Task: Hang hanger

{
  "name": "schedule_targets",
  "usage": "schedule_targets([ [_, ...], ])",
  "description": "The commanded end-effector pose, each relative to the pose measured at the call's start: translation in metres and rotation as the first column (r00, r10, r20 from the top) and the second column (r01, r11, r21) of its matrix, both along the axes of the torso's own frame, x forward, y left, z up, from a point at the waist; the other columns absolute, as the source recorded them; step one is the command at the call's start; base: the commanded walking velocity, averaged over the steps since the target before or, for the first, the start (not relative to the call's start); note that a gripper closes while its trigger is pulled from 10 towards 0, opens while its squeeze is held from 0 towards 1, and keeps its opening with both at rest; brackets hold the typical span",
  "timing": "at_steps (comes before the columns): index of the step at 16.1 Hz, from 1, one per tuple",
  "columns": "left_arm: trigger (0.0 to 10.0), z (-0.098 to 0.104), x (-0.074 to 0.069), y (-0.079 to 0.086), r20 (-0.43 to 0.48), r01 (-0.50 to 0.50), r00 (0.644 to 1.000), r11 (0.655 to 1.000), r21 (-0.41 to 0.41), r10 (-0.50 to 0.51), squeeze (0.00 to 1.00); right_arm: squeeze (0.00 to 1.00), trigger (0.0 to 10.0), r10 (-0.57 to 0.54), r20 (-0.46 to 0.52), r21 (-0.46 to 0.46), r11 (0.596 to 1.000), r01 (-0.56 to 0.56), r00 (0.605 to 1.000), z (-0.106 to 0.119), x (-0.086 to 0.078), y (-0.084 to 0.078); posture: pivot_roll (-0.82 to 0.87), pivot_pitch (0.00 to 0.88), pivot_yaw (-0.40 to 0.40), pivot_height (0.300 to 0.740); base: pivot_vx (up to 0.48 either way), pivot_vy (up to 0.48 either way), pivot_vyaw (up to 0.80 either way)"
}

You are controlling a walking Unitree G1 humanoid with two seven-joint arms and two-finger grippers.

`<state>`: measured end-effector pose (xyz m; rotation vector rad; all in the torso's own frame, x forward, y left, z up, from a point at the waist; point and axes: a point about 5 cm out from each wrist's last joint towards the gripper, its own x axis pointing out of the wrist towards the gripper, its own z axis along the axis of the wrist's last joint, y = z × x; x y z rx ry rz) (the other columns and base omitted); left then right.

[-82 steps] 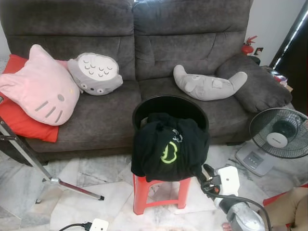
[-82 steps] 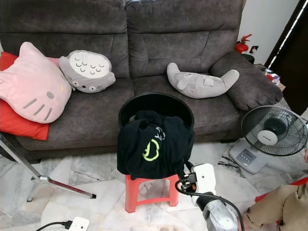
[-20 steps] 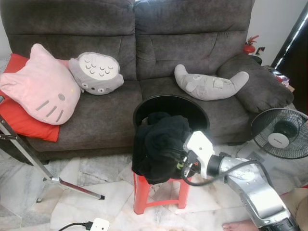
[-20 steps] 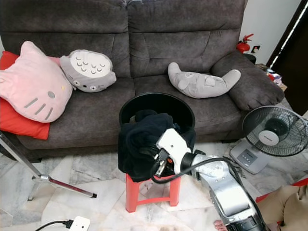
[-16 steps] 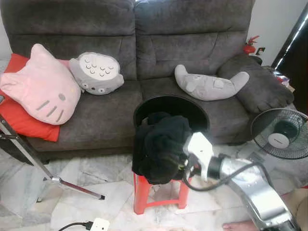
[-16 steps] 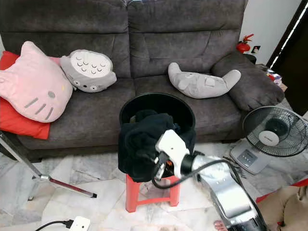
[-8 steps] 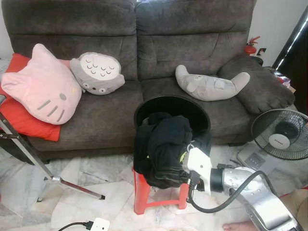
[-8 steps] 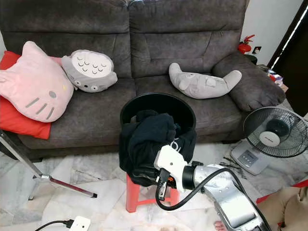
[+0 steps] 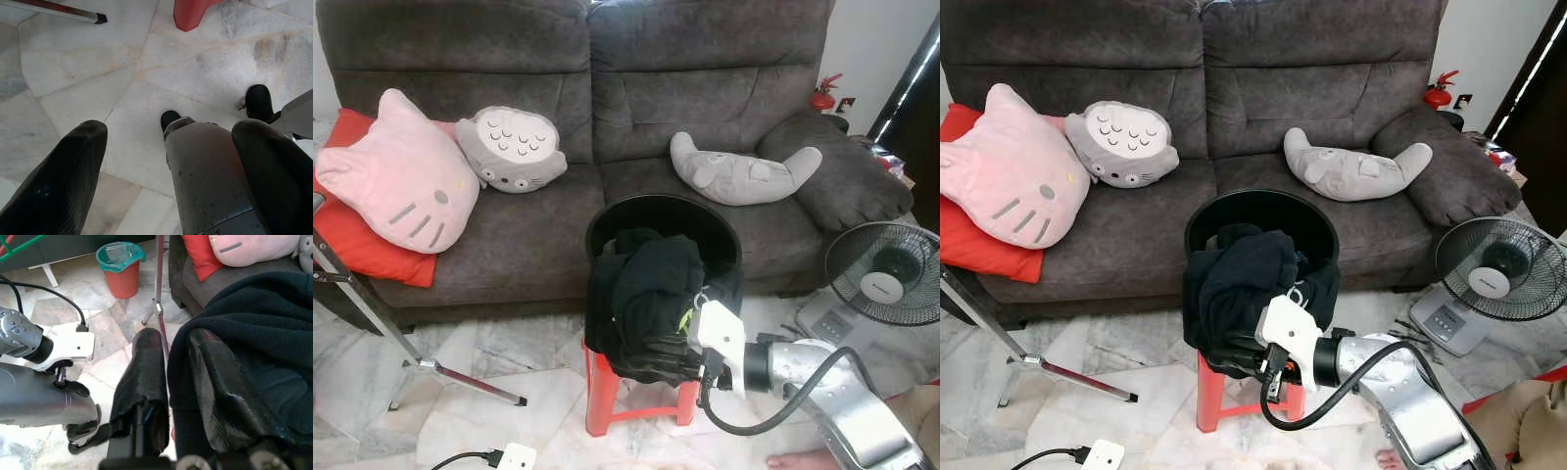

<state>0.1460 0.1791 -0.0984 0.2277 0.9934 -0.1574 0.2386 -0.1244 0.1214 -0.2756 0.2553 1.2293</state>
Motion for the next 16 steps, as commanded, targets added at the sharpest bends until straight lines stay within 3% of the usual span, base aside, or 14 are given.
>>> schedule_targets([
  [1,10.0,-0.005,-0.012,-0.003,-0.049,0.023,0.999,1.000,-0.008,-0.024,0.00,1.00,10.0,-0.034,0.014,0.001,0.999,0.034,0.999,0.004,0.001,-0.006,-0.08,0.000,-0.028,0.740,0.000,0.000,0.00],
  [6,10.0,-0.005,-0.012,-0.003,-0.051,0.024,0.998,1.000,-0.007,-0.025,0.00,1.00,10.0,-0.090,-0.031,0.006,0.996,0.090,0.995,-0.002,-0.012,-0.017,-0.08,0.000,-0.031,0.740,0.000,0.000,0.00],
  [9,10.0,-0.005,-0.013,-0.003,-0.053,0.031,0.998,0.999,-0.006,-0.032,0.00,1.00,10.0,-0.317,-0.076,0.053,0.945,0.321,0.945,-0.011,-0.018,-0.037,-0.09,0.000,-0.031,0.740,0.000,0.000,0.00],
  [13,10.0,-0.005,-0.012,-0.004,-0.053,0.040,0.998,0.999,-0.006,-0.041,0.00,0.96,10.0,-0.328,-0.106,-0.017,0.944,0.328,0.939,-0.024,-0.033,-0.042,-0.09,0.000,-0.028,0.740,0.000,0.000,0.00],
  [14,10.0,-0.005,-0.012,-0.004,-0.052,0.042,0.998,0.999,-0.006,-0.042,0.00,0.00,10.0,-0.374,-0.128,-0.009,0.927,0.376,0.919,-0.029,-0.033,-0.043,-0.09,0.000,-0.030,0.740,0.000,0.000,0.00],
  [15,10.0,-0.005,-0.012,-0.004,-0.052,0.043,0.998,0.999,-0.006,-0.043,0.00,0.00,10.0,-0.404,-0.154,0.005,0.912,0.409,0.902,-0.033,-0.032,-0.043,-0.09,0.000,-0.030,0.740,0.000,0.000,0.00],
  [16,10.0,-0.005,-0.013,-0.004,-0.050,0.041,0.998,0.999,-0.005,-0.042,0.00,0.00,10.0,-0.523,-0.178,-0.031,0.850,0.527,0.834,-0.046,-0.024,-0.049,-0.09,0.000,-0.033,0.740,0.000,0.000,0.00],
])
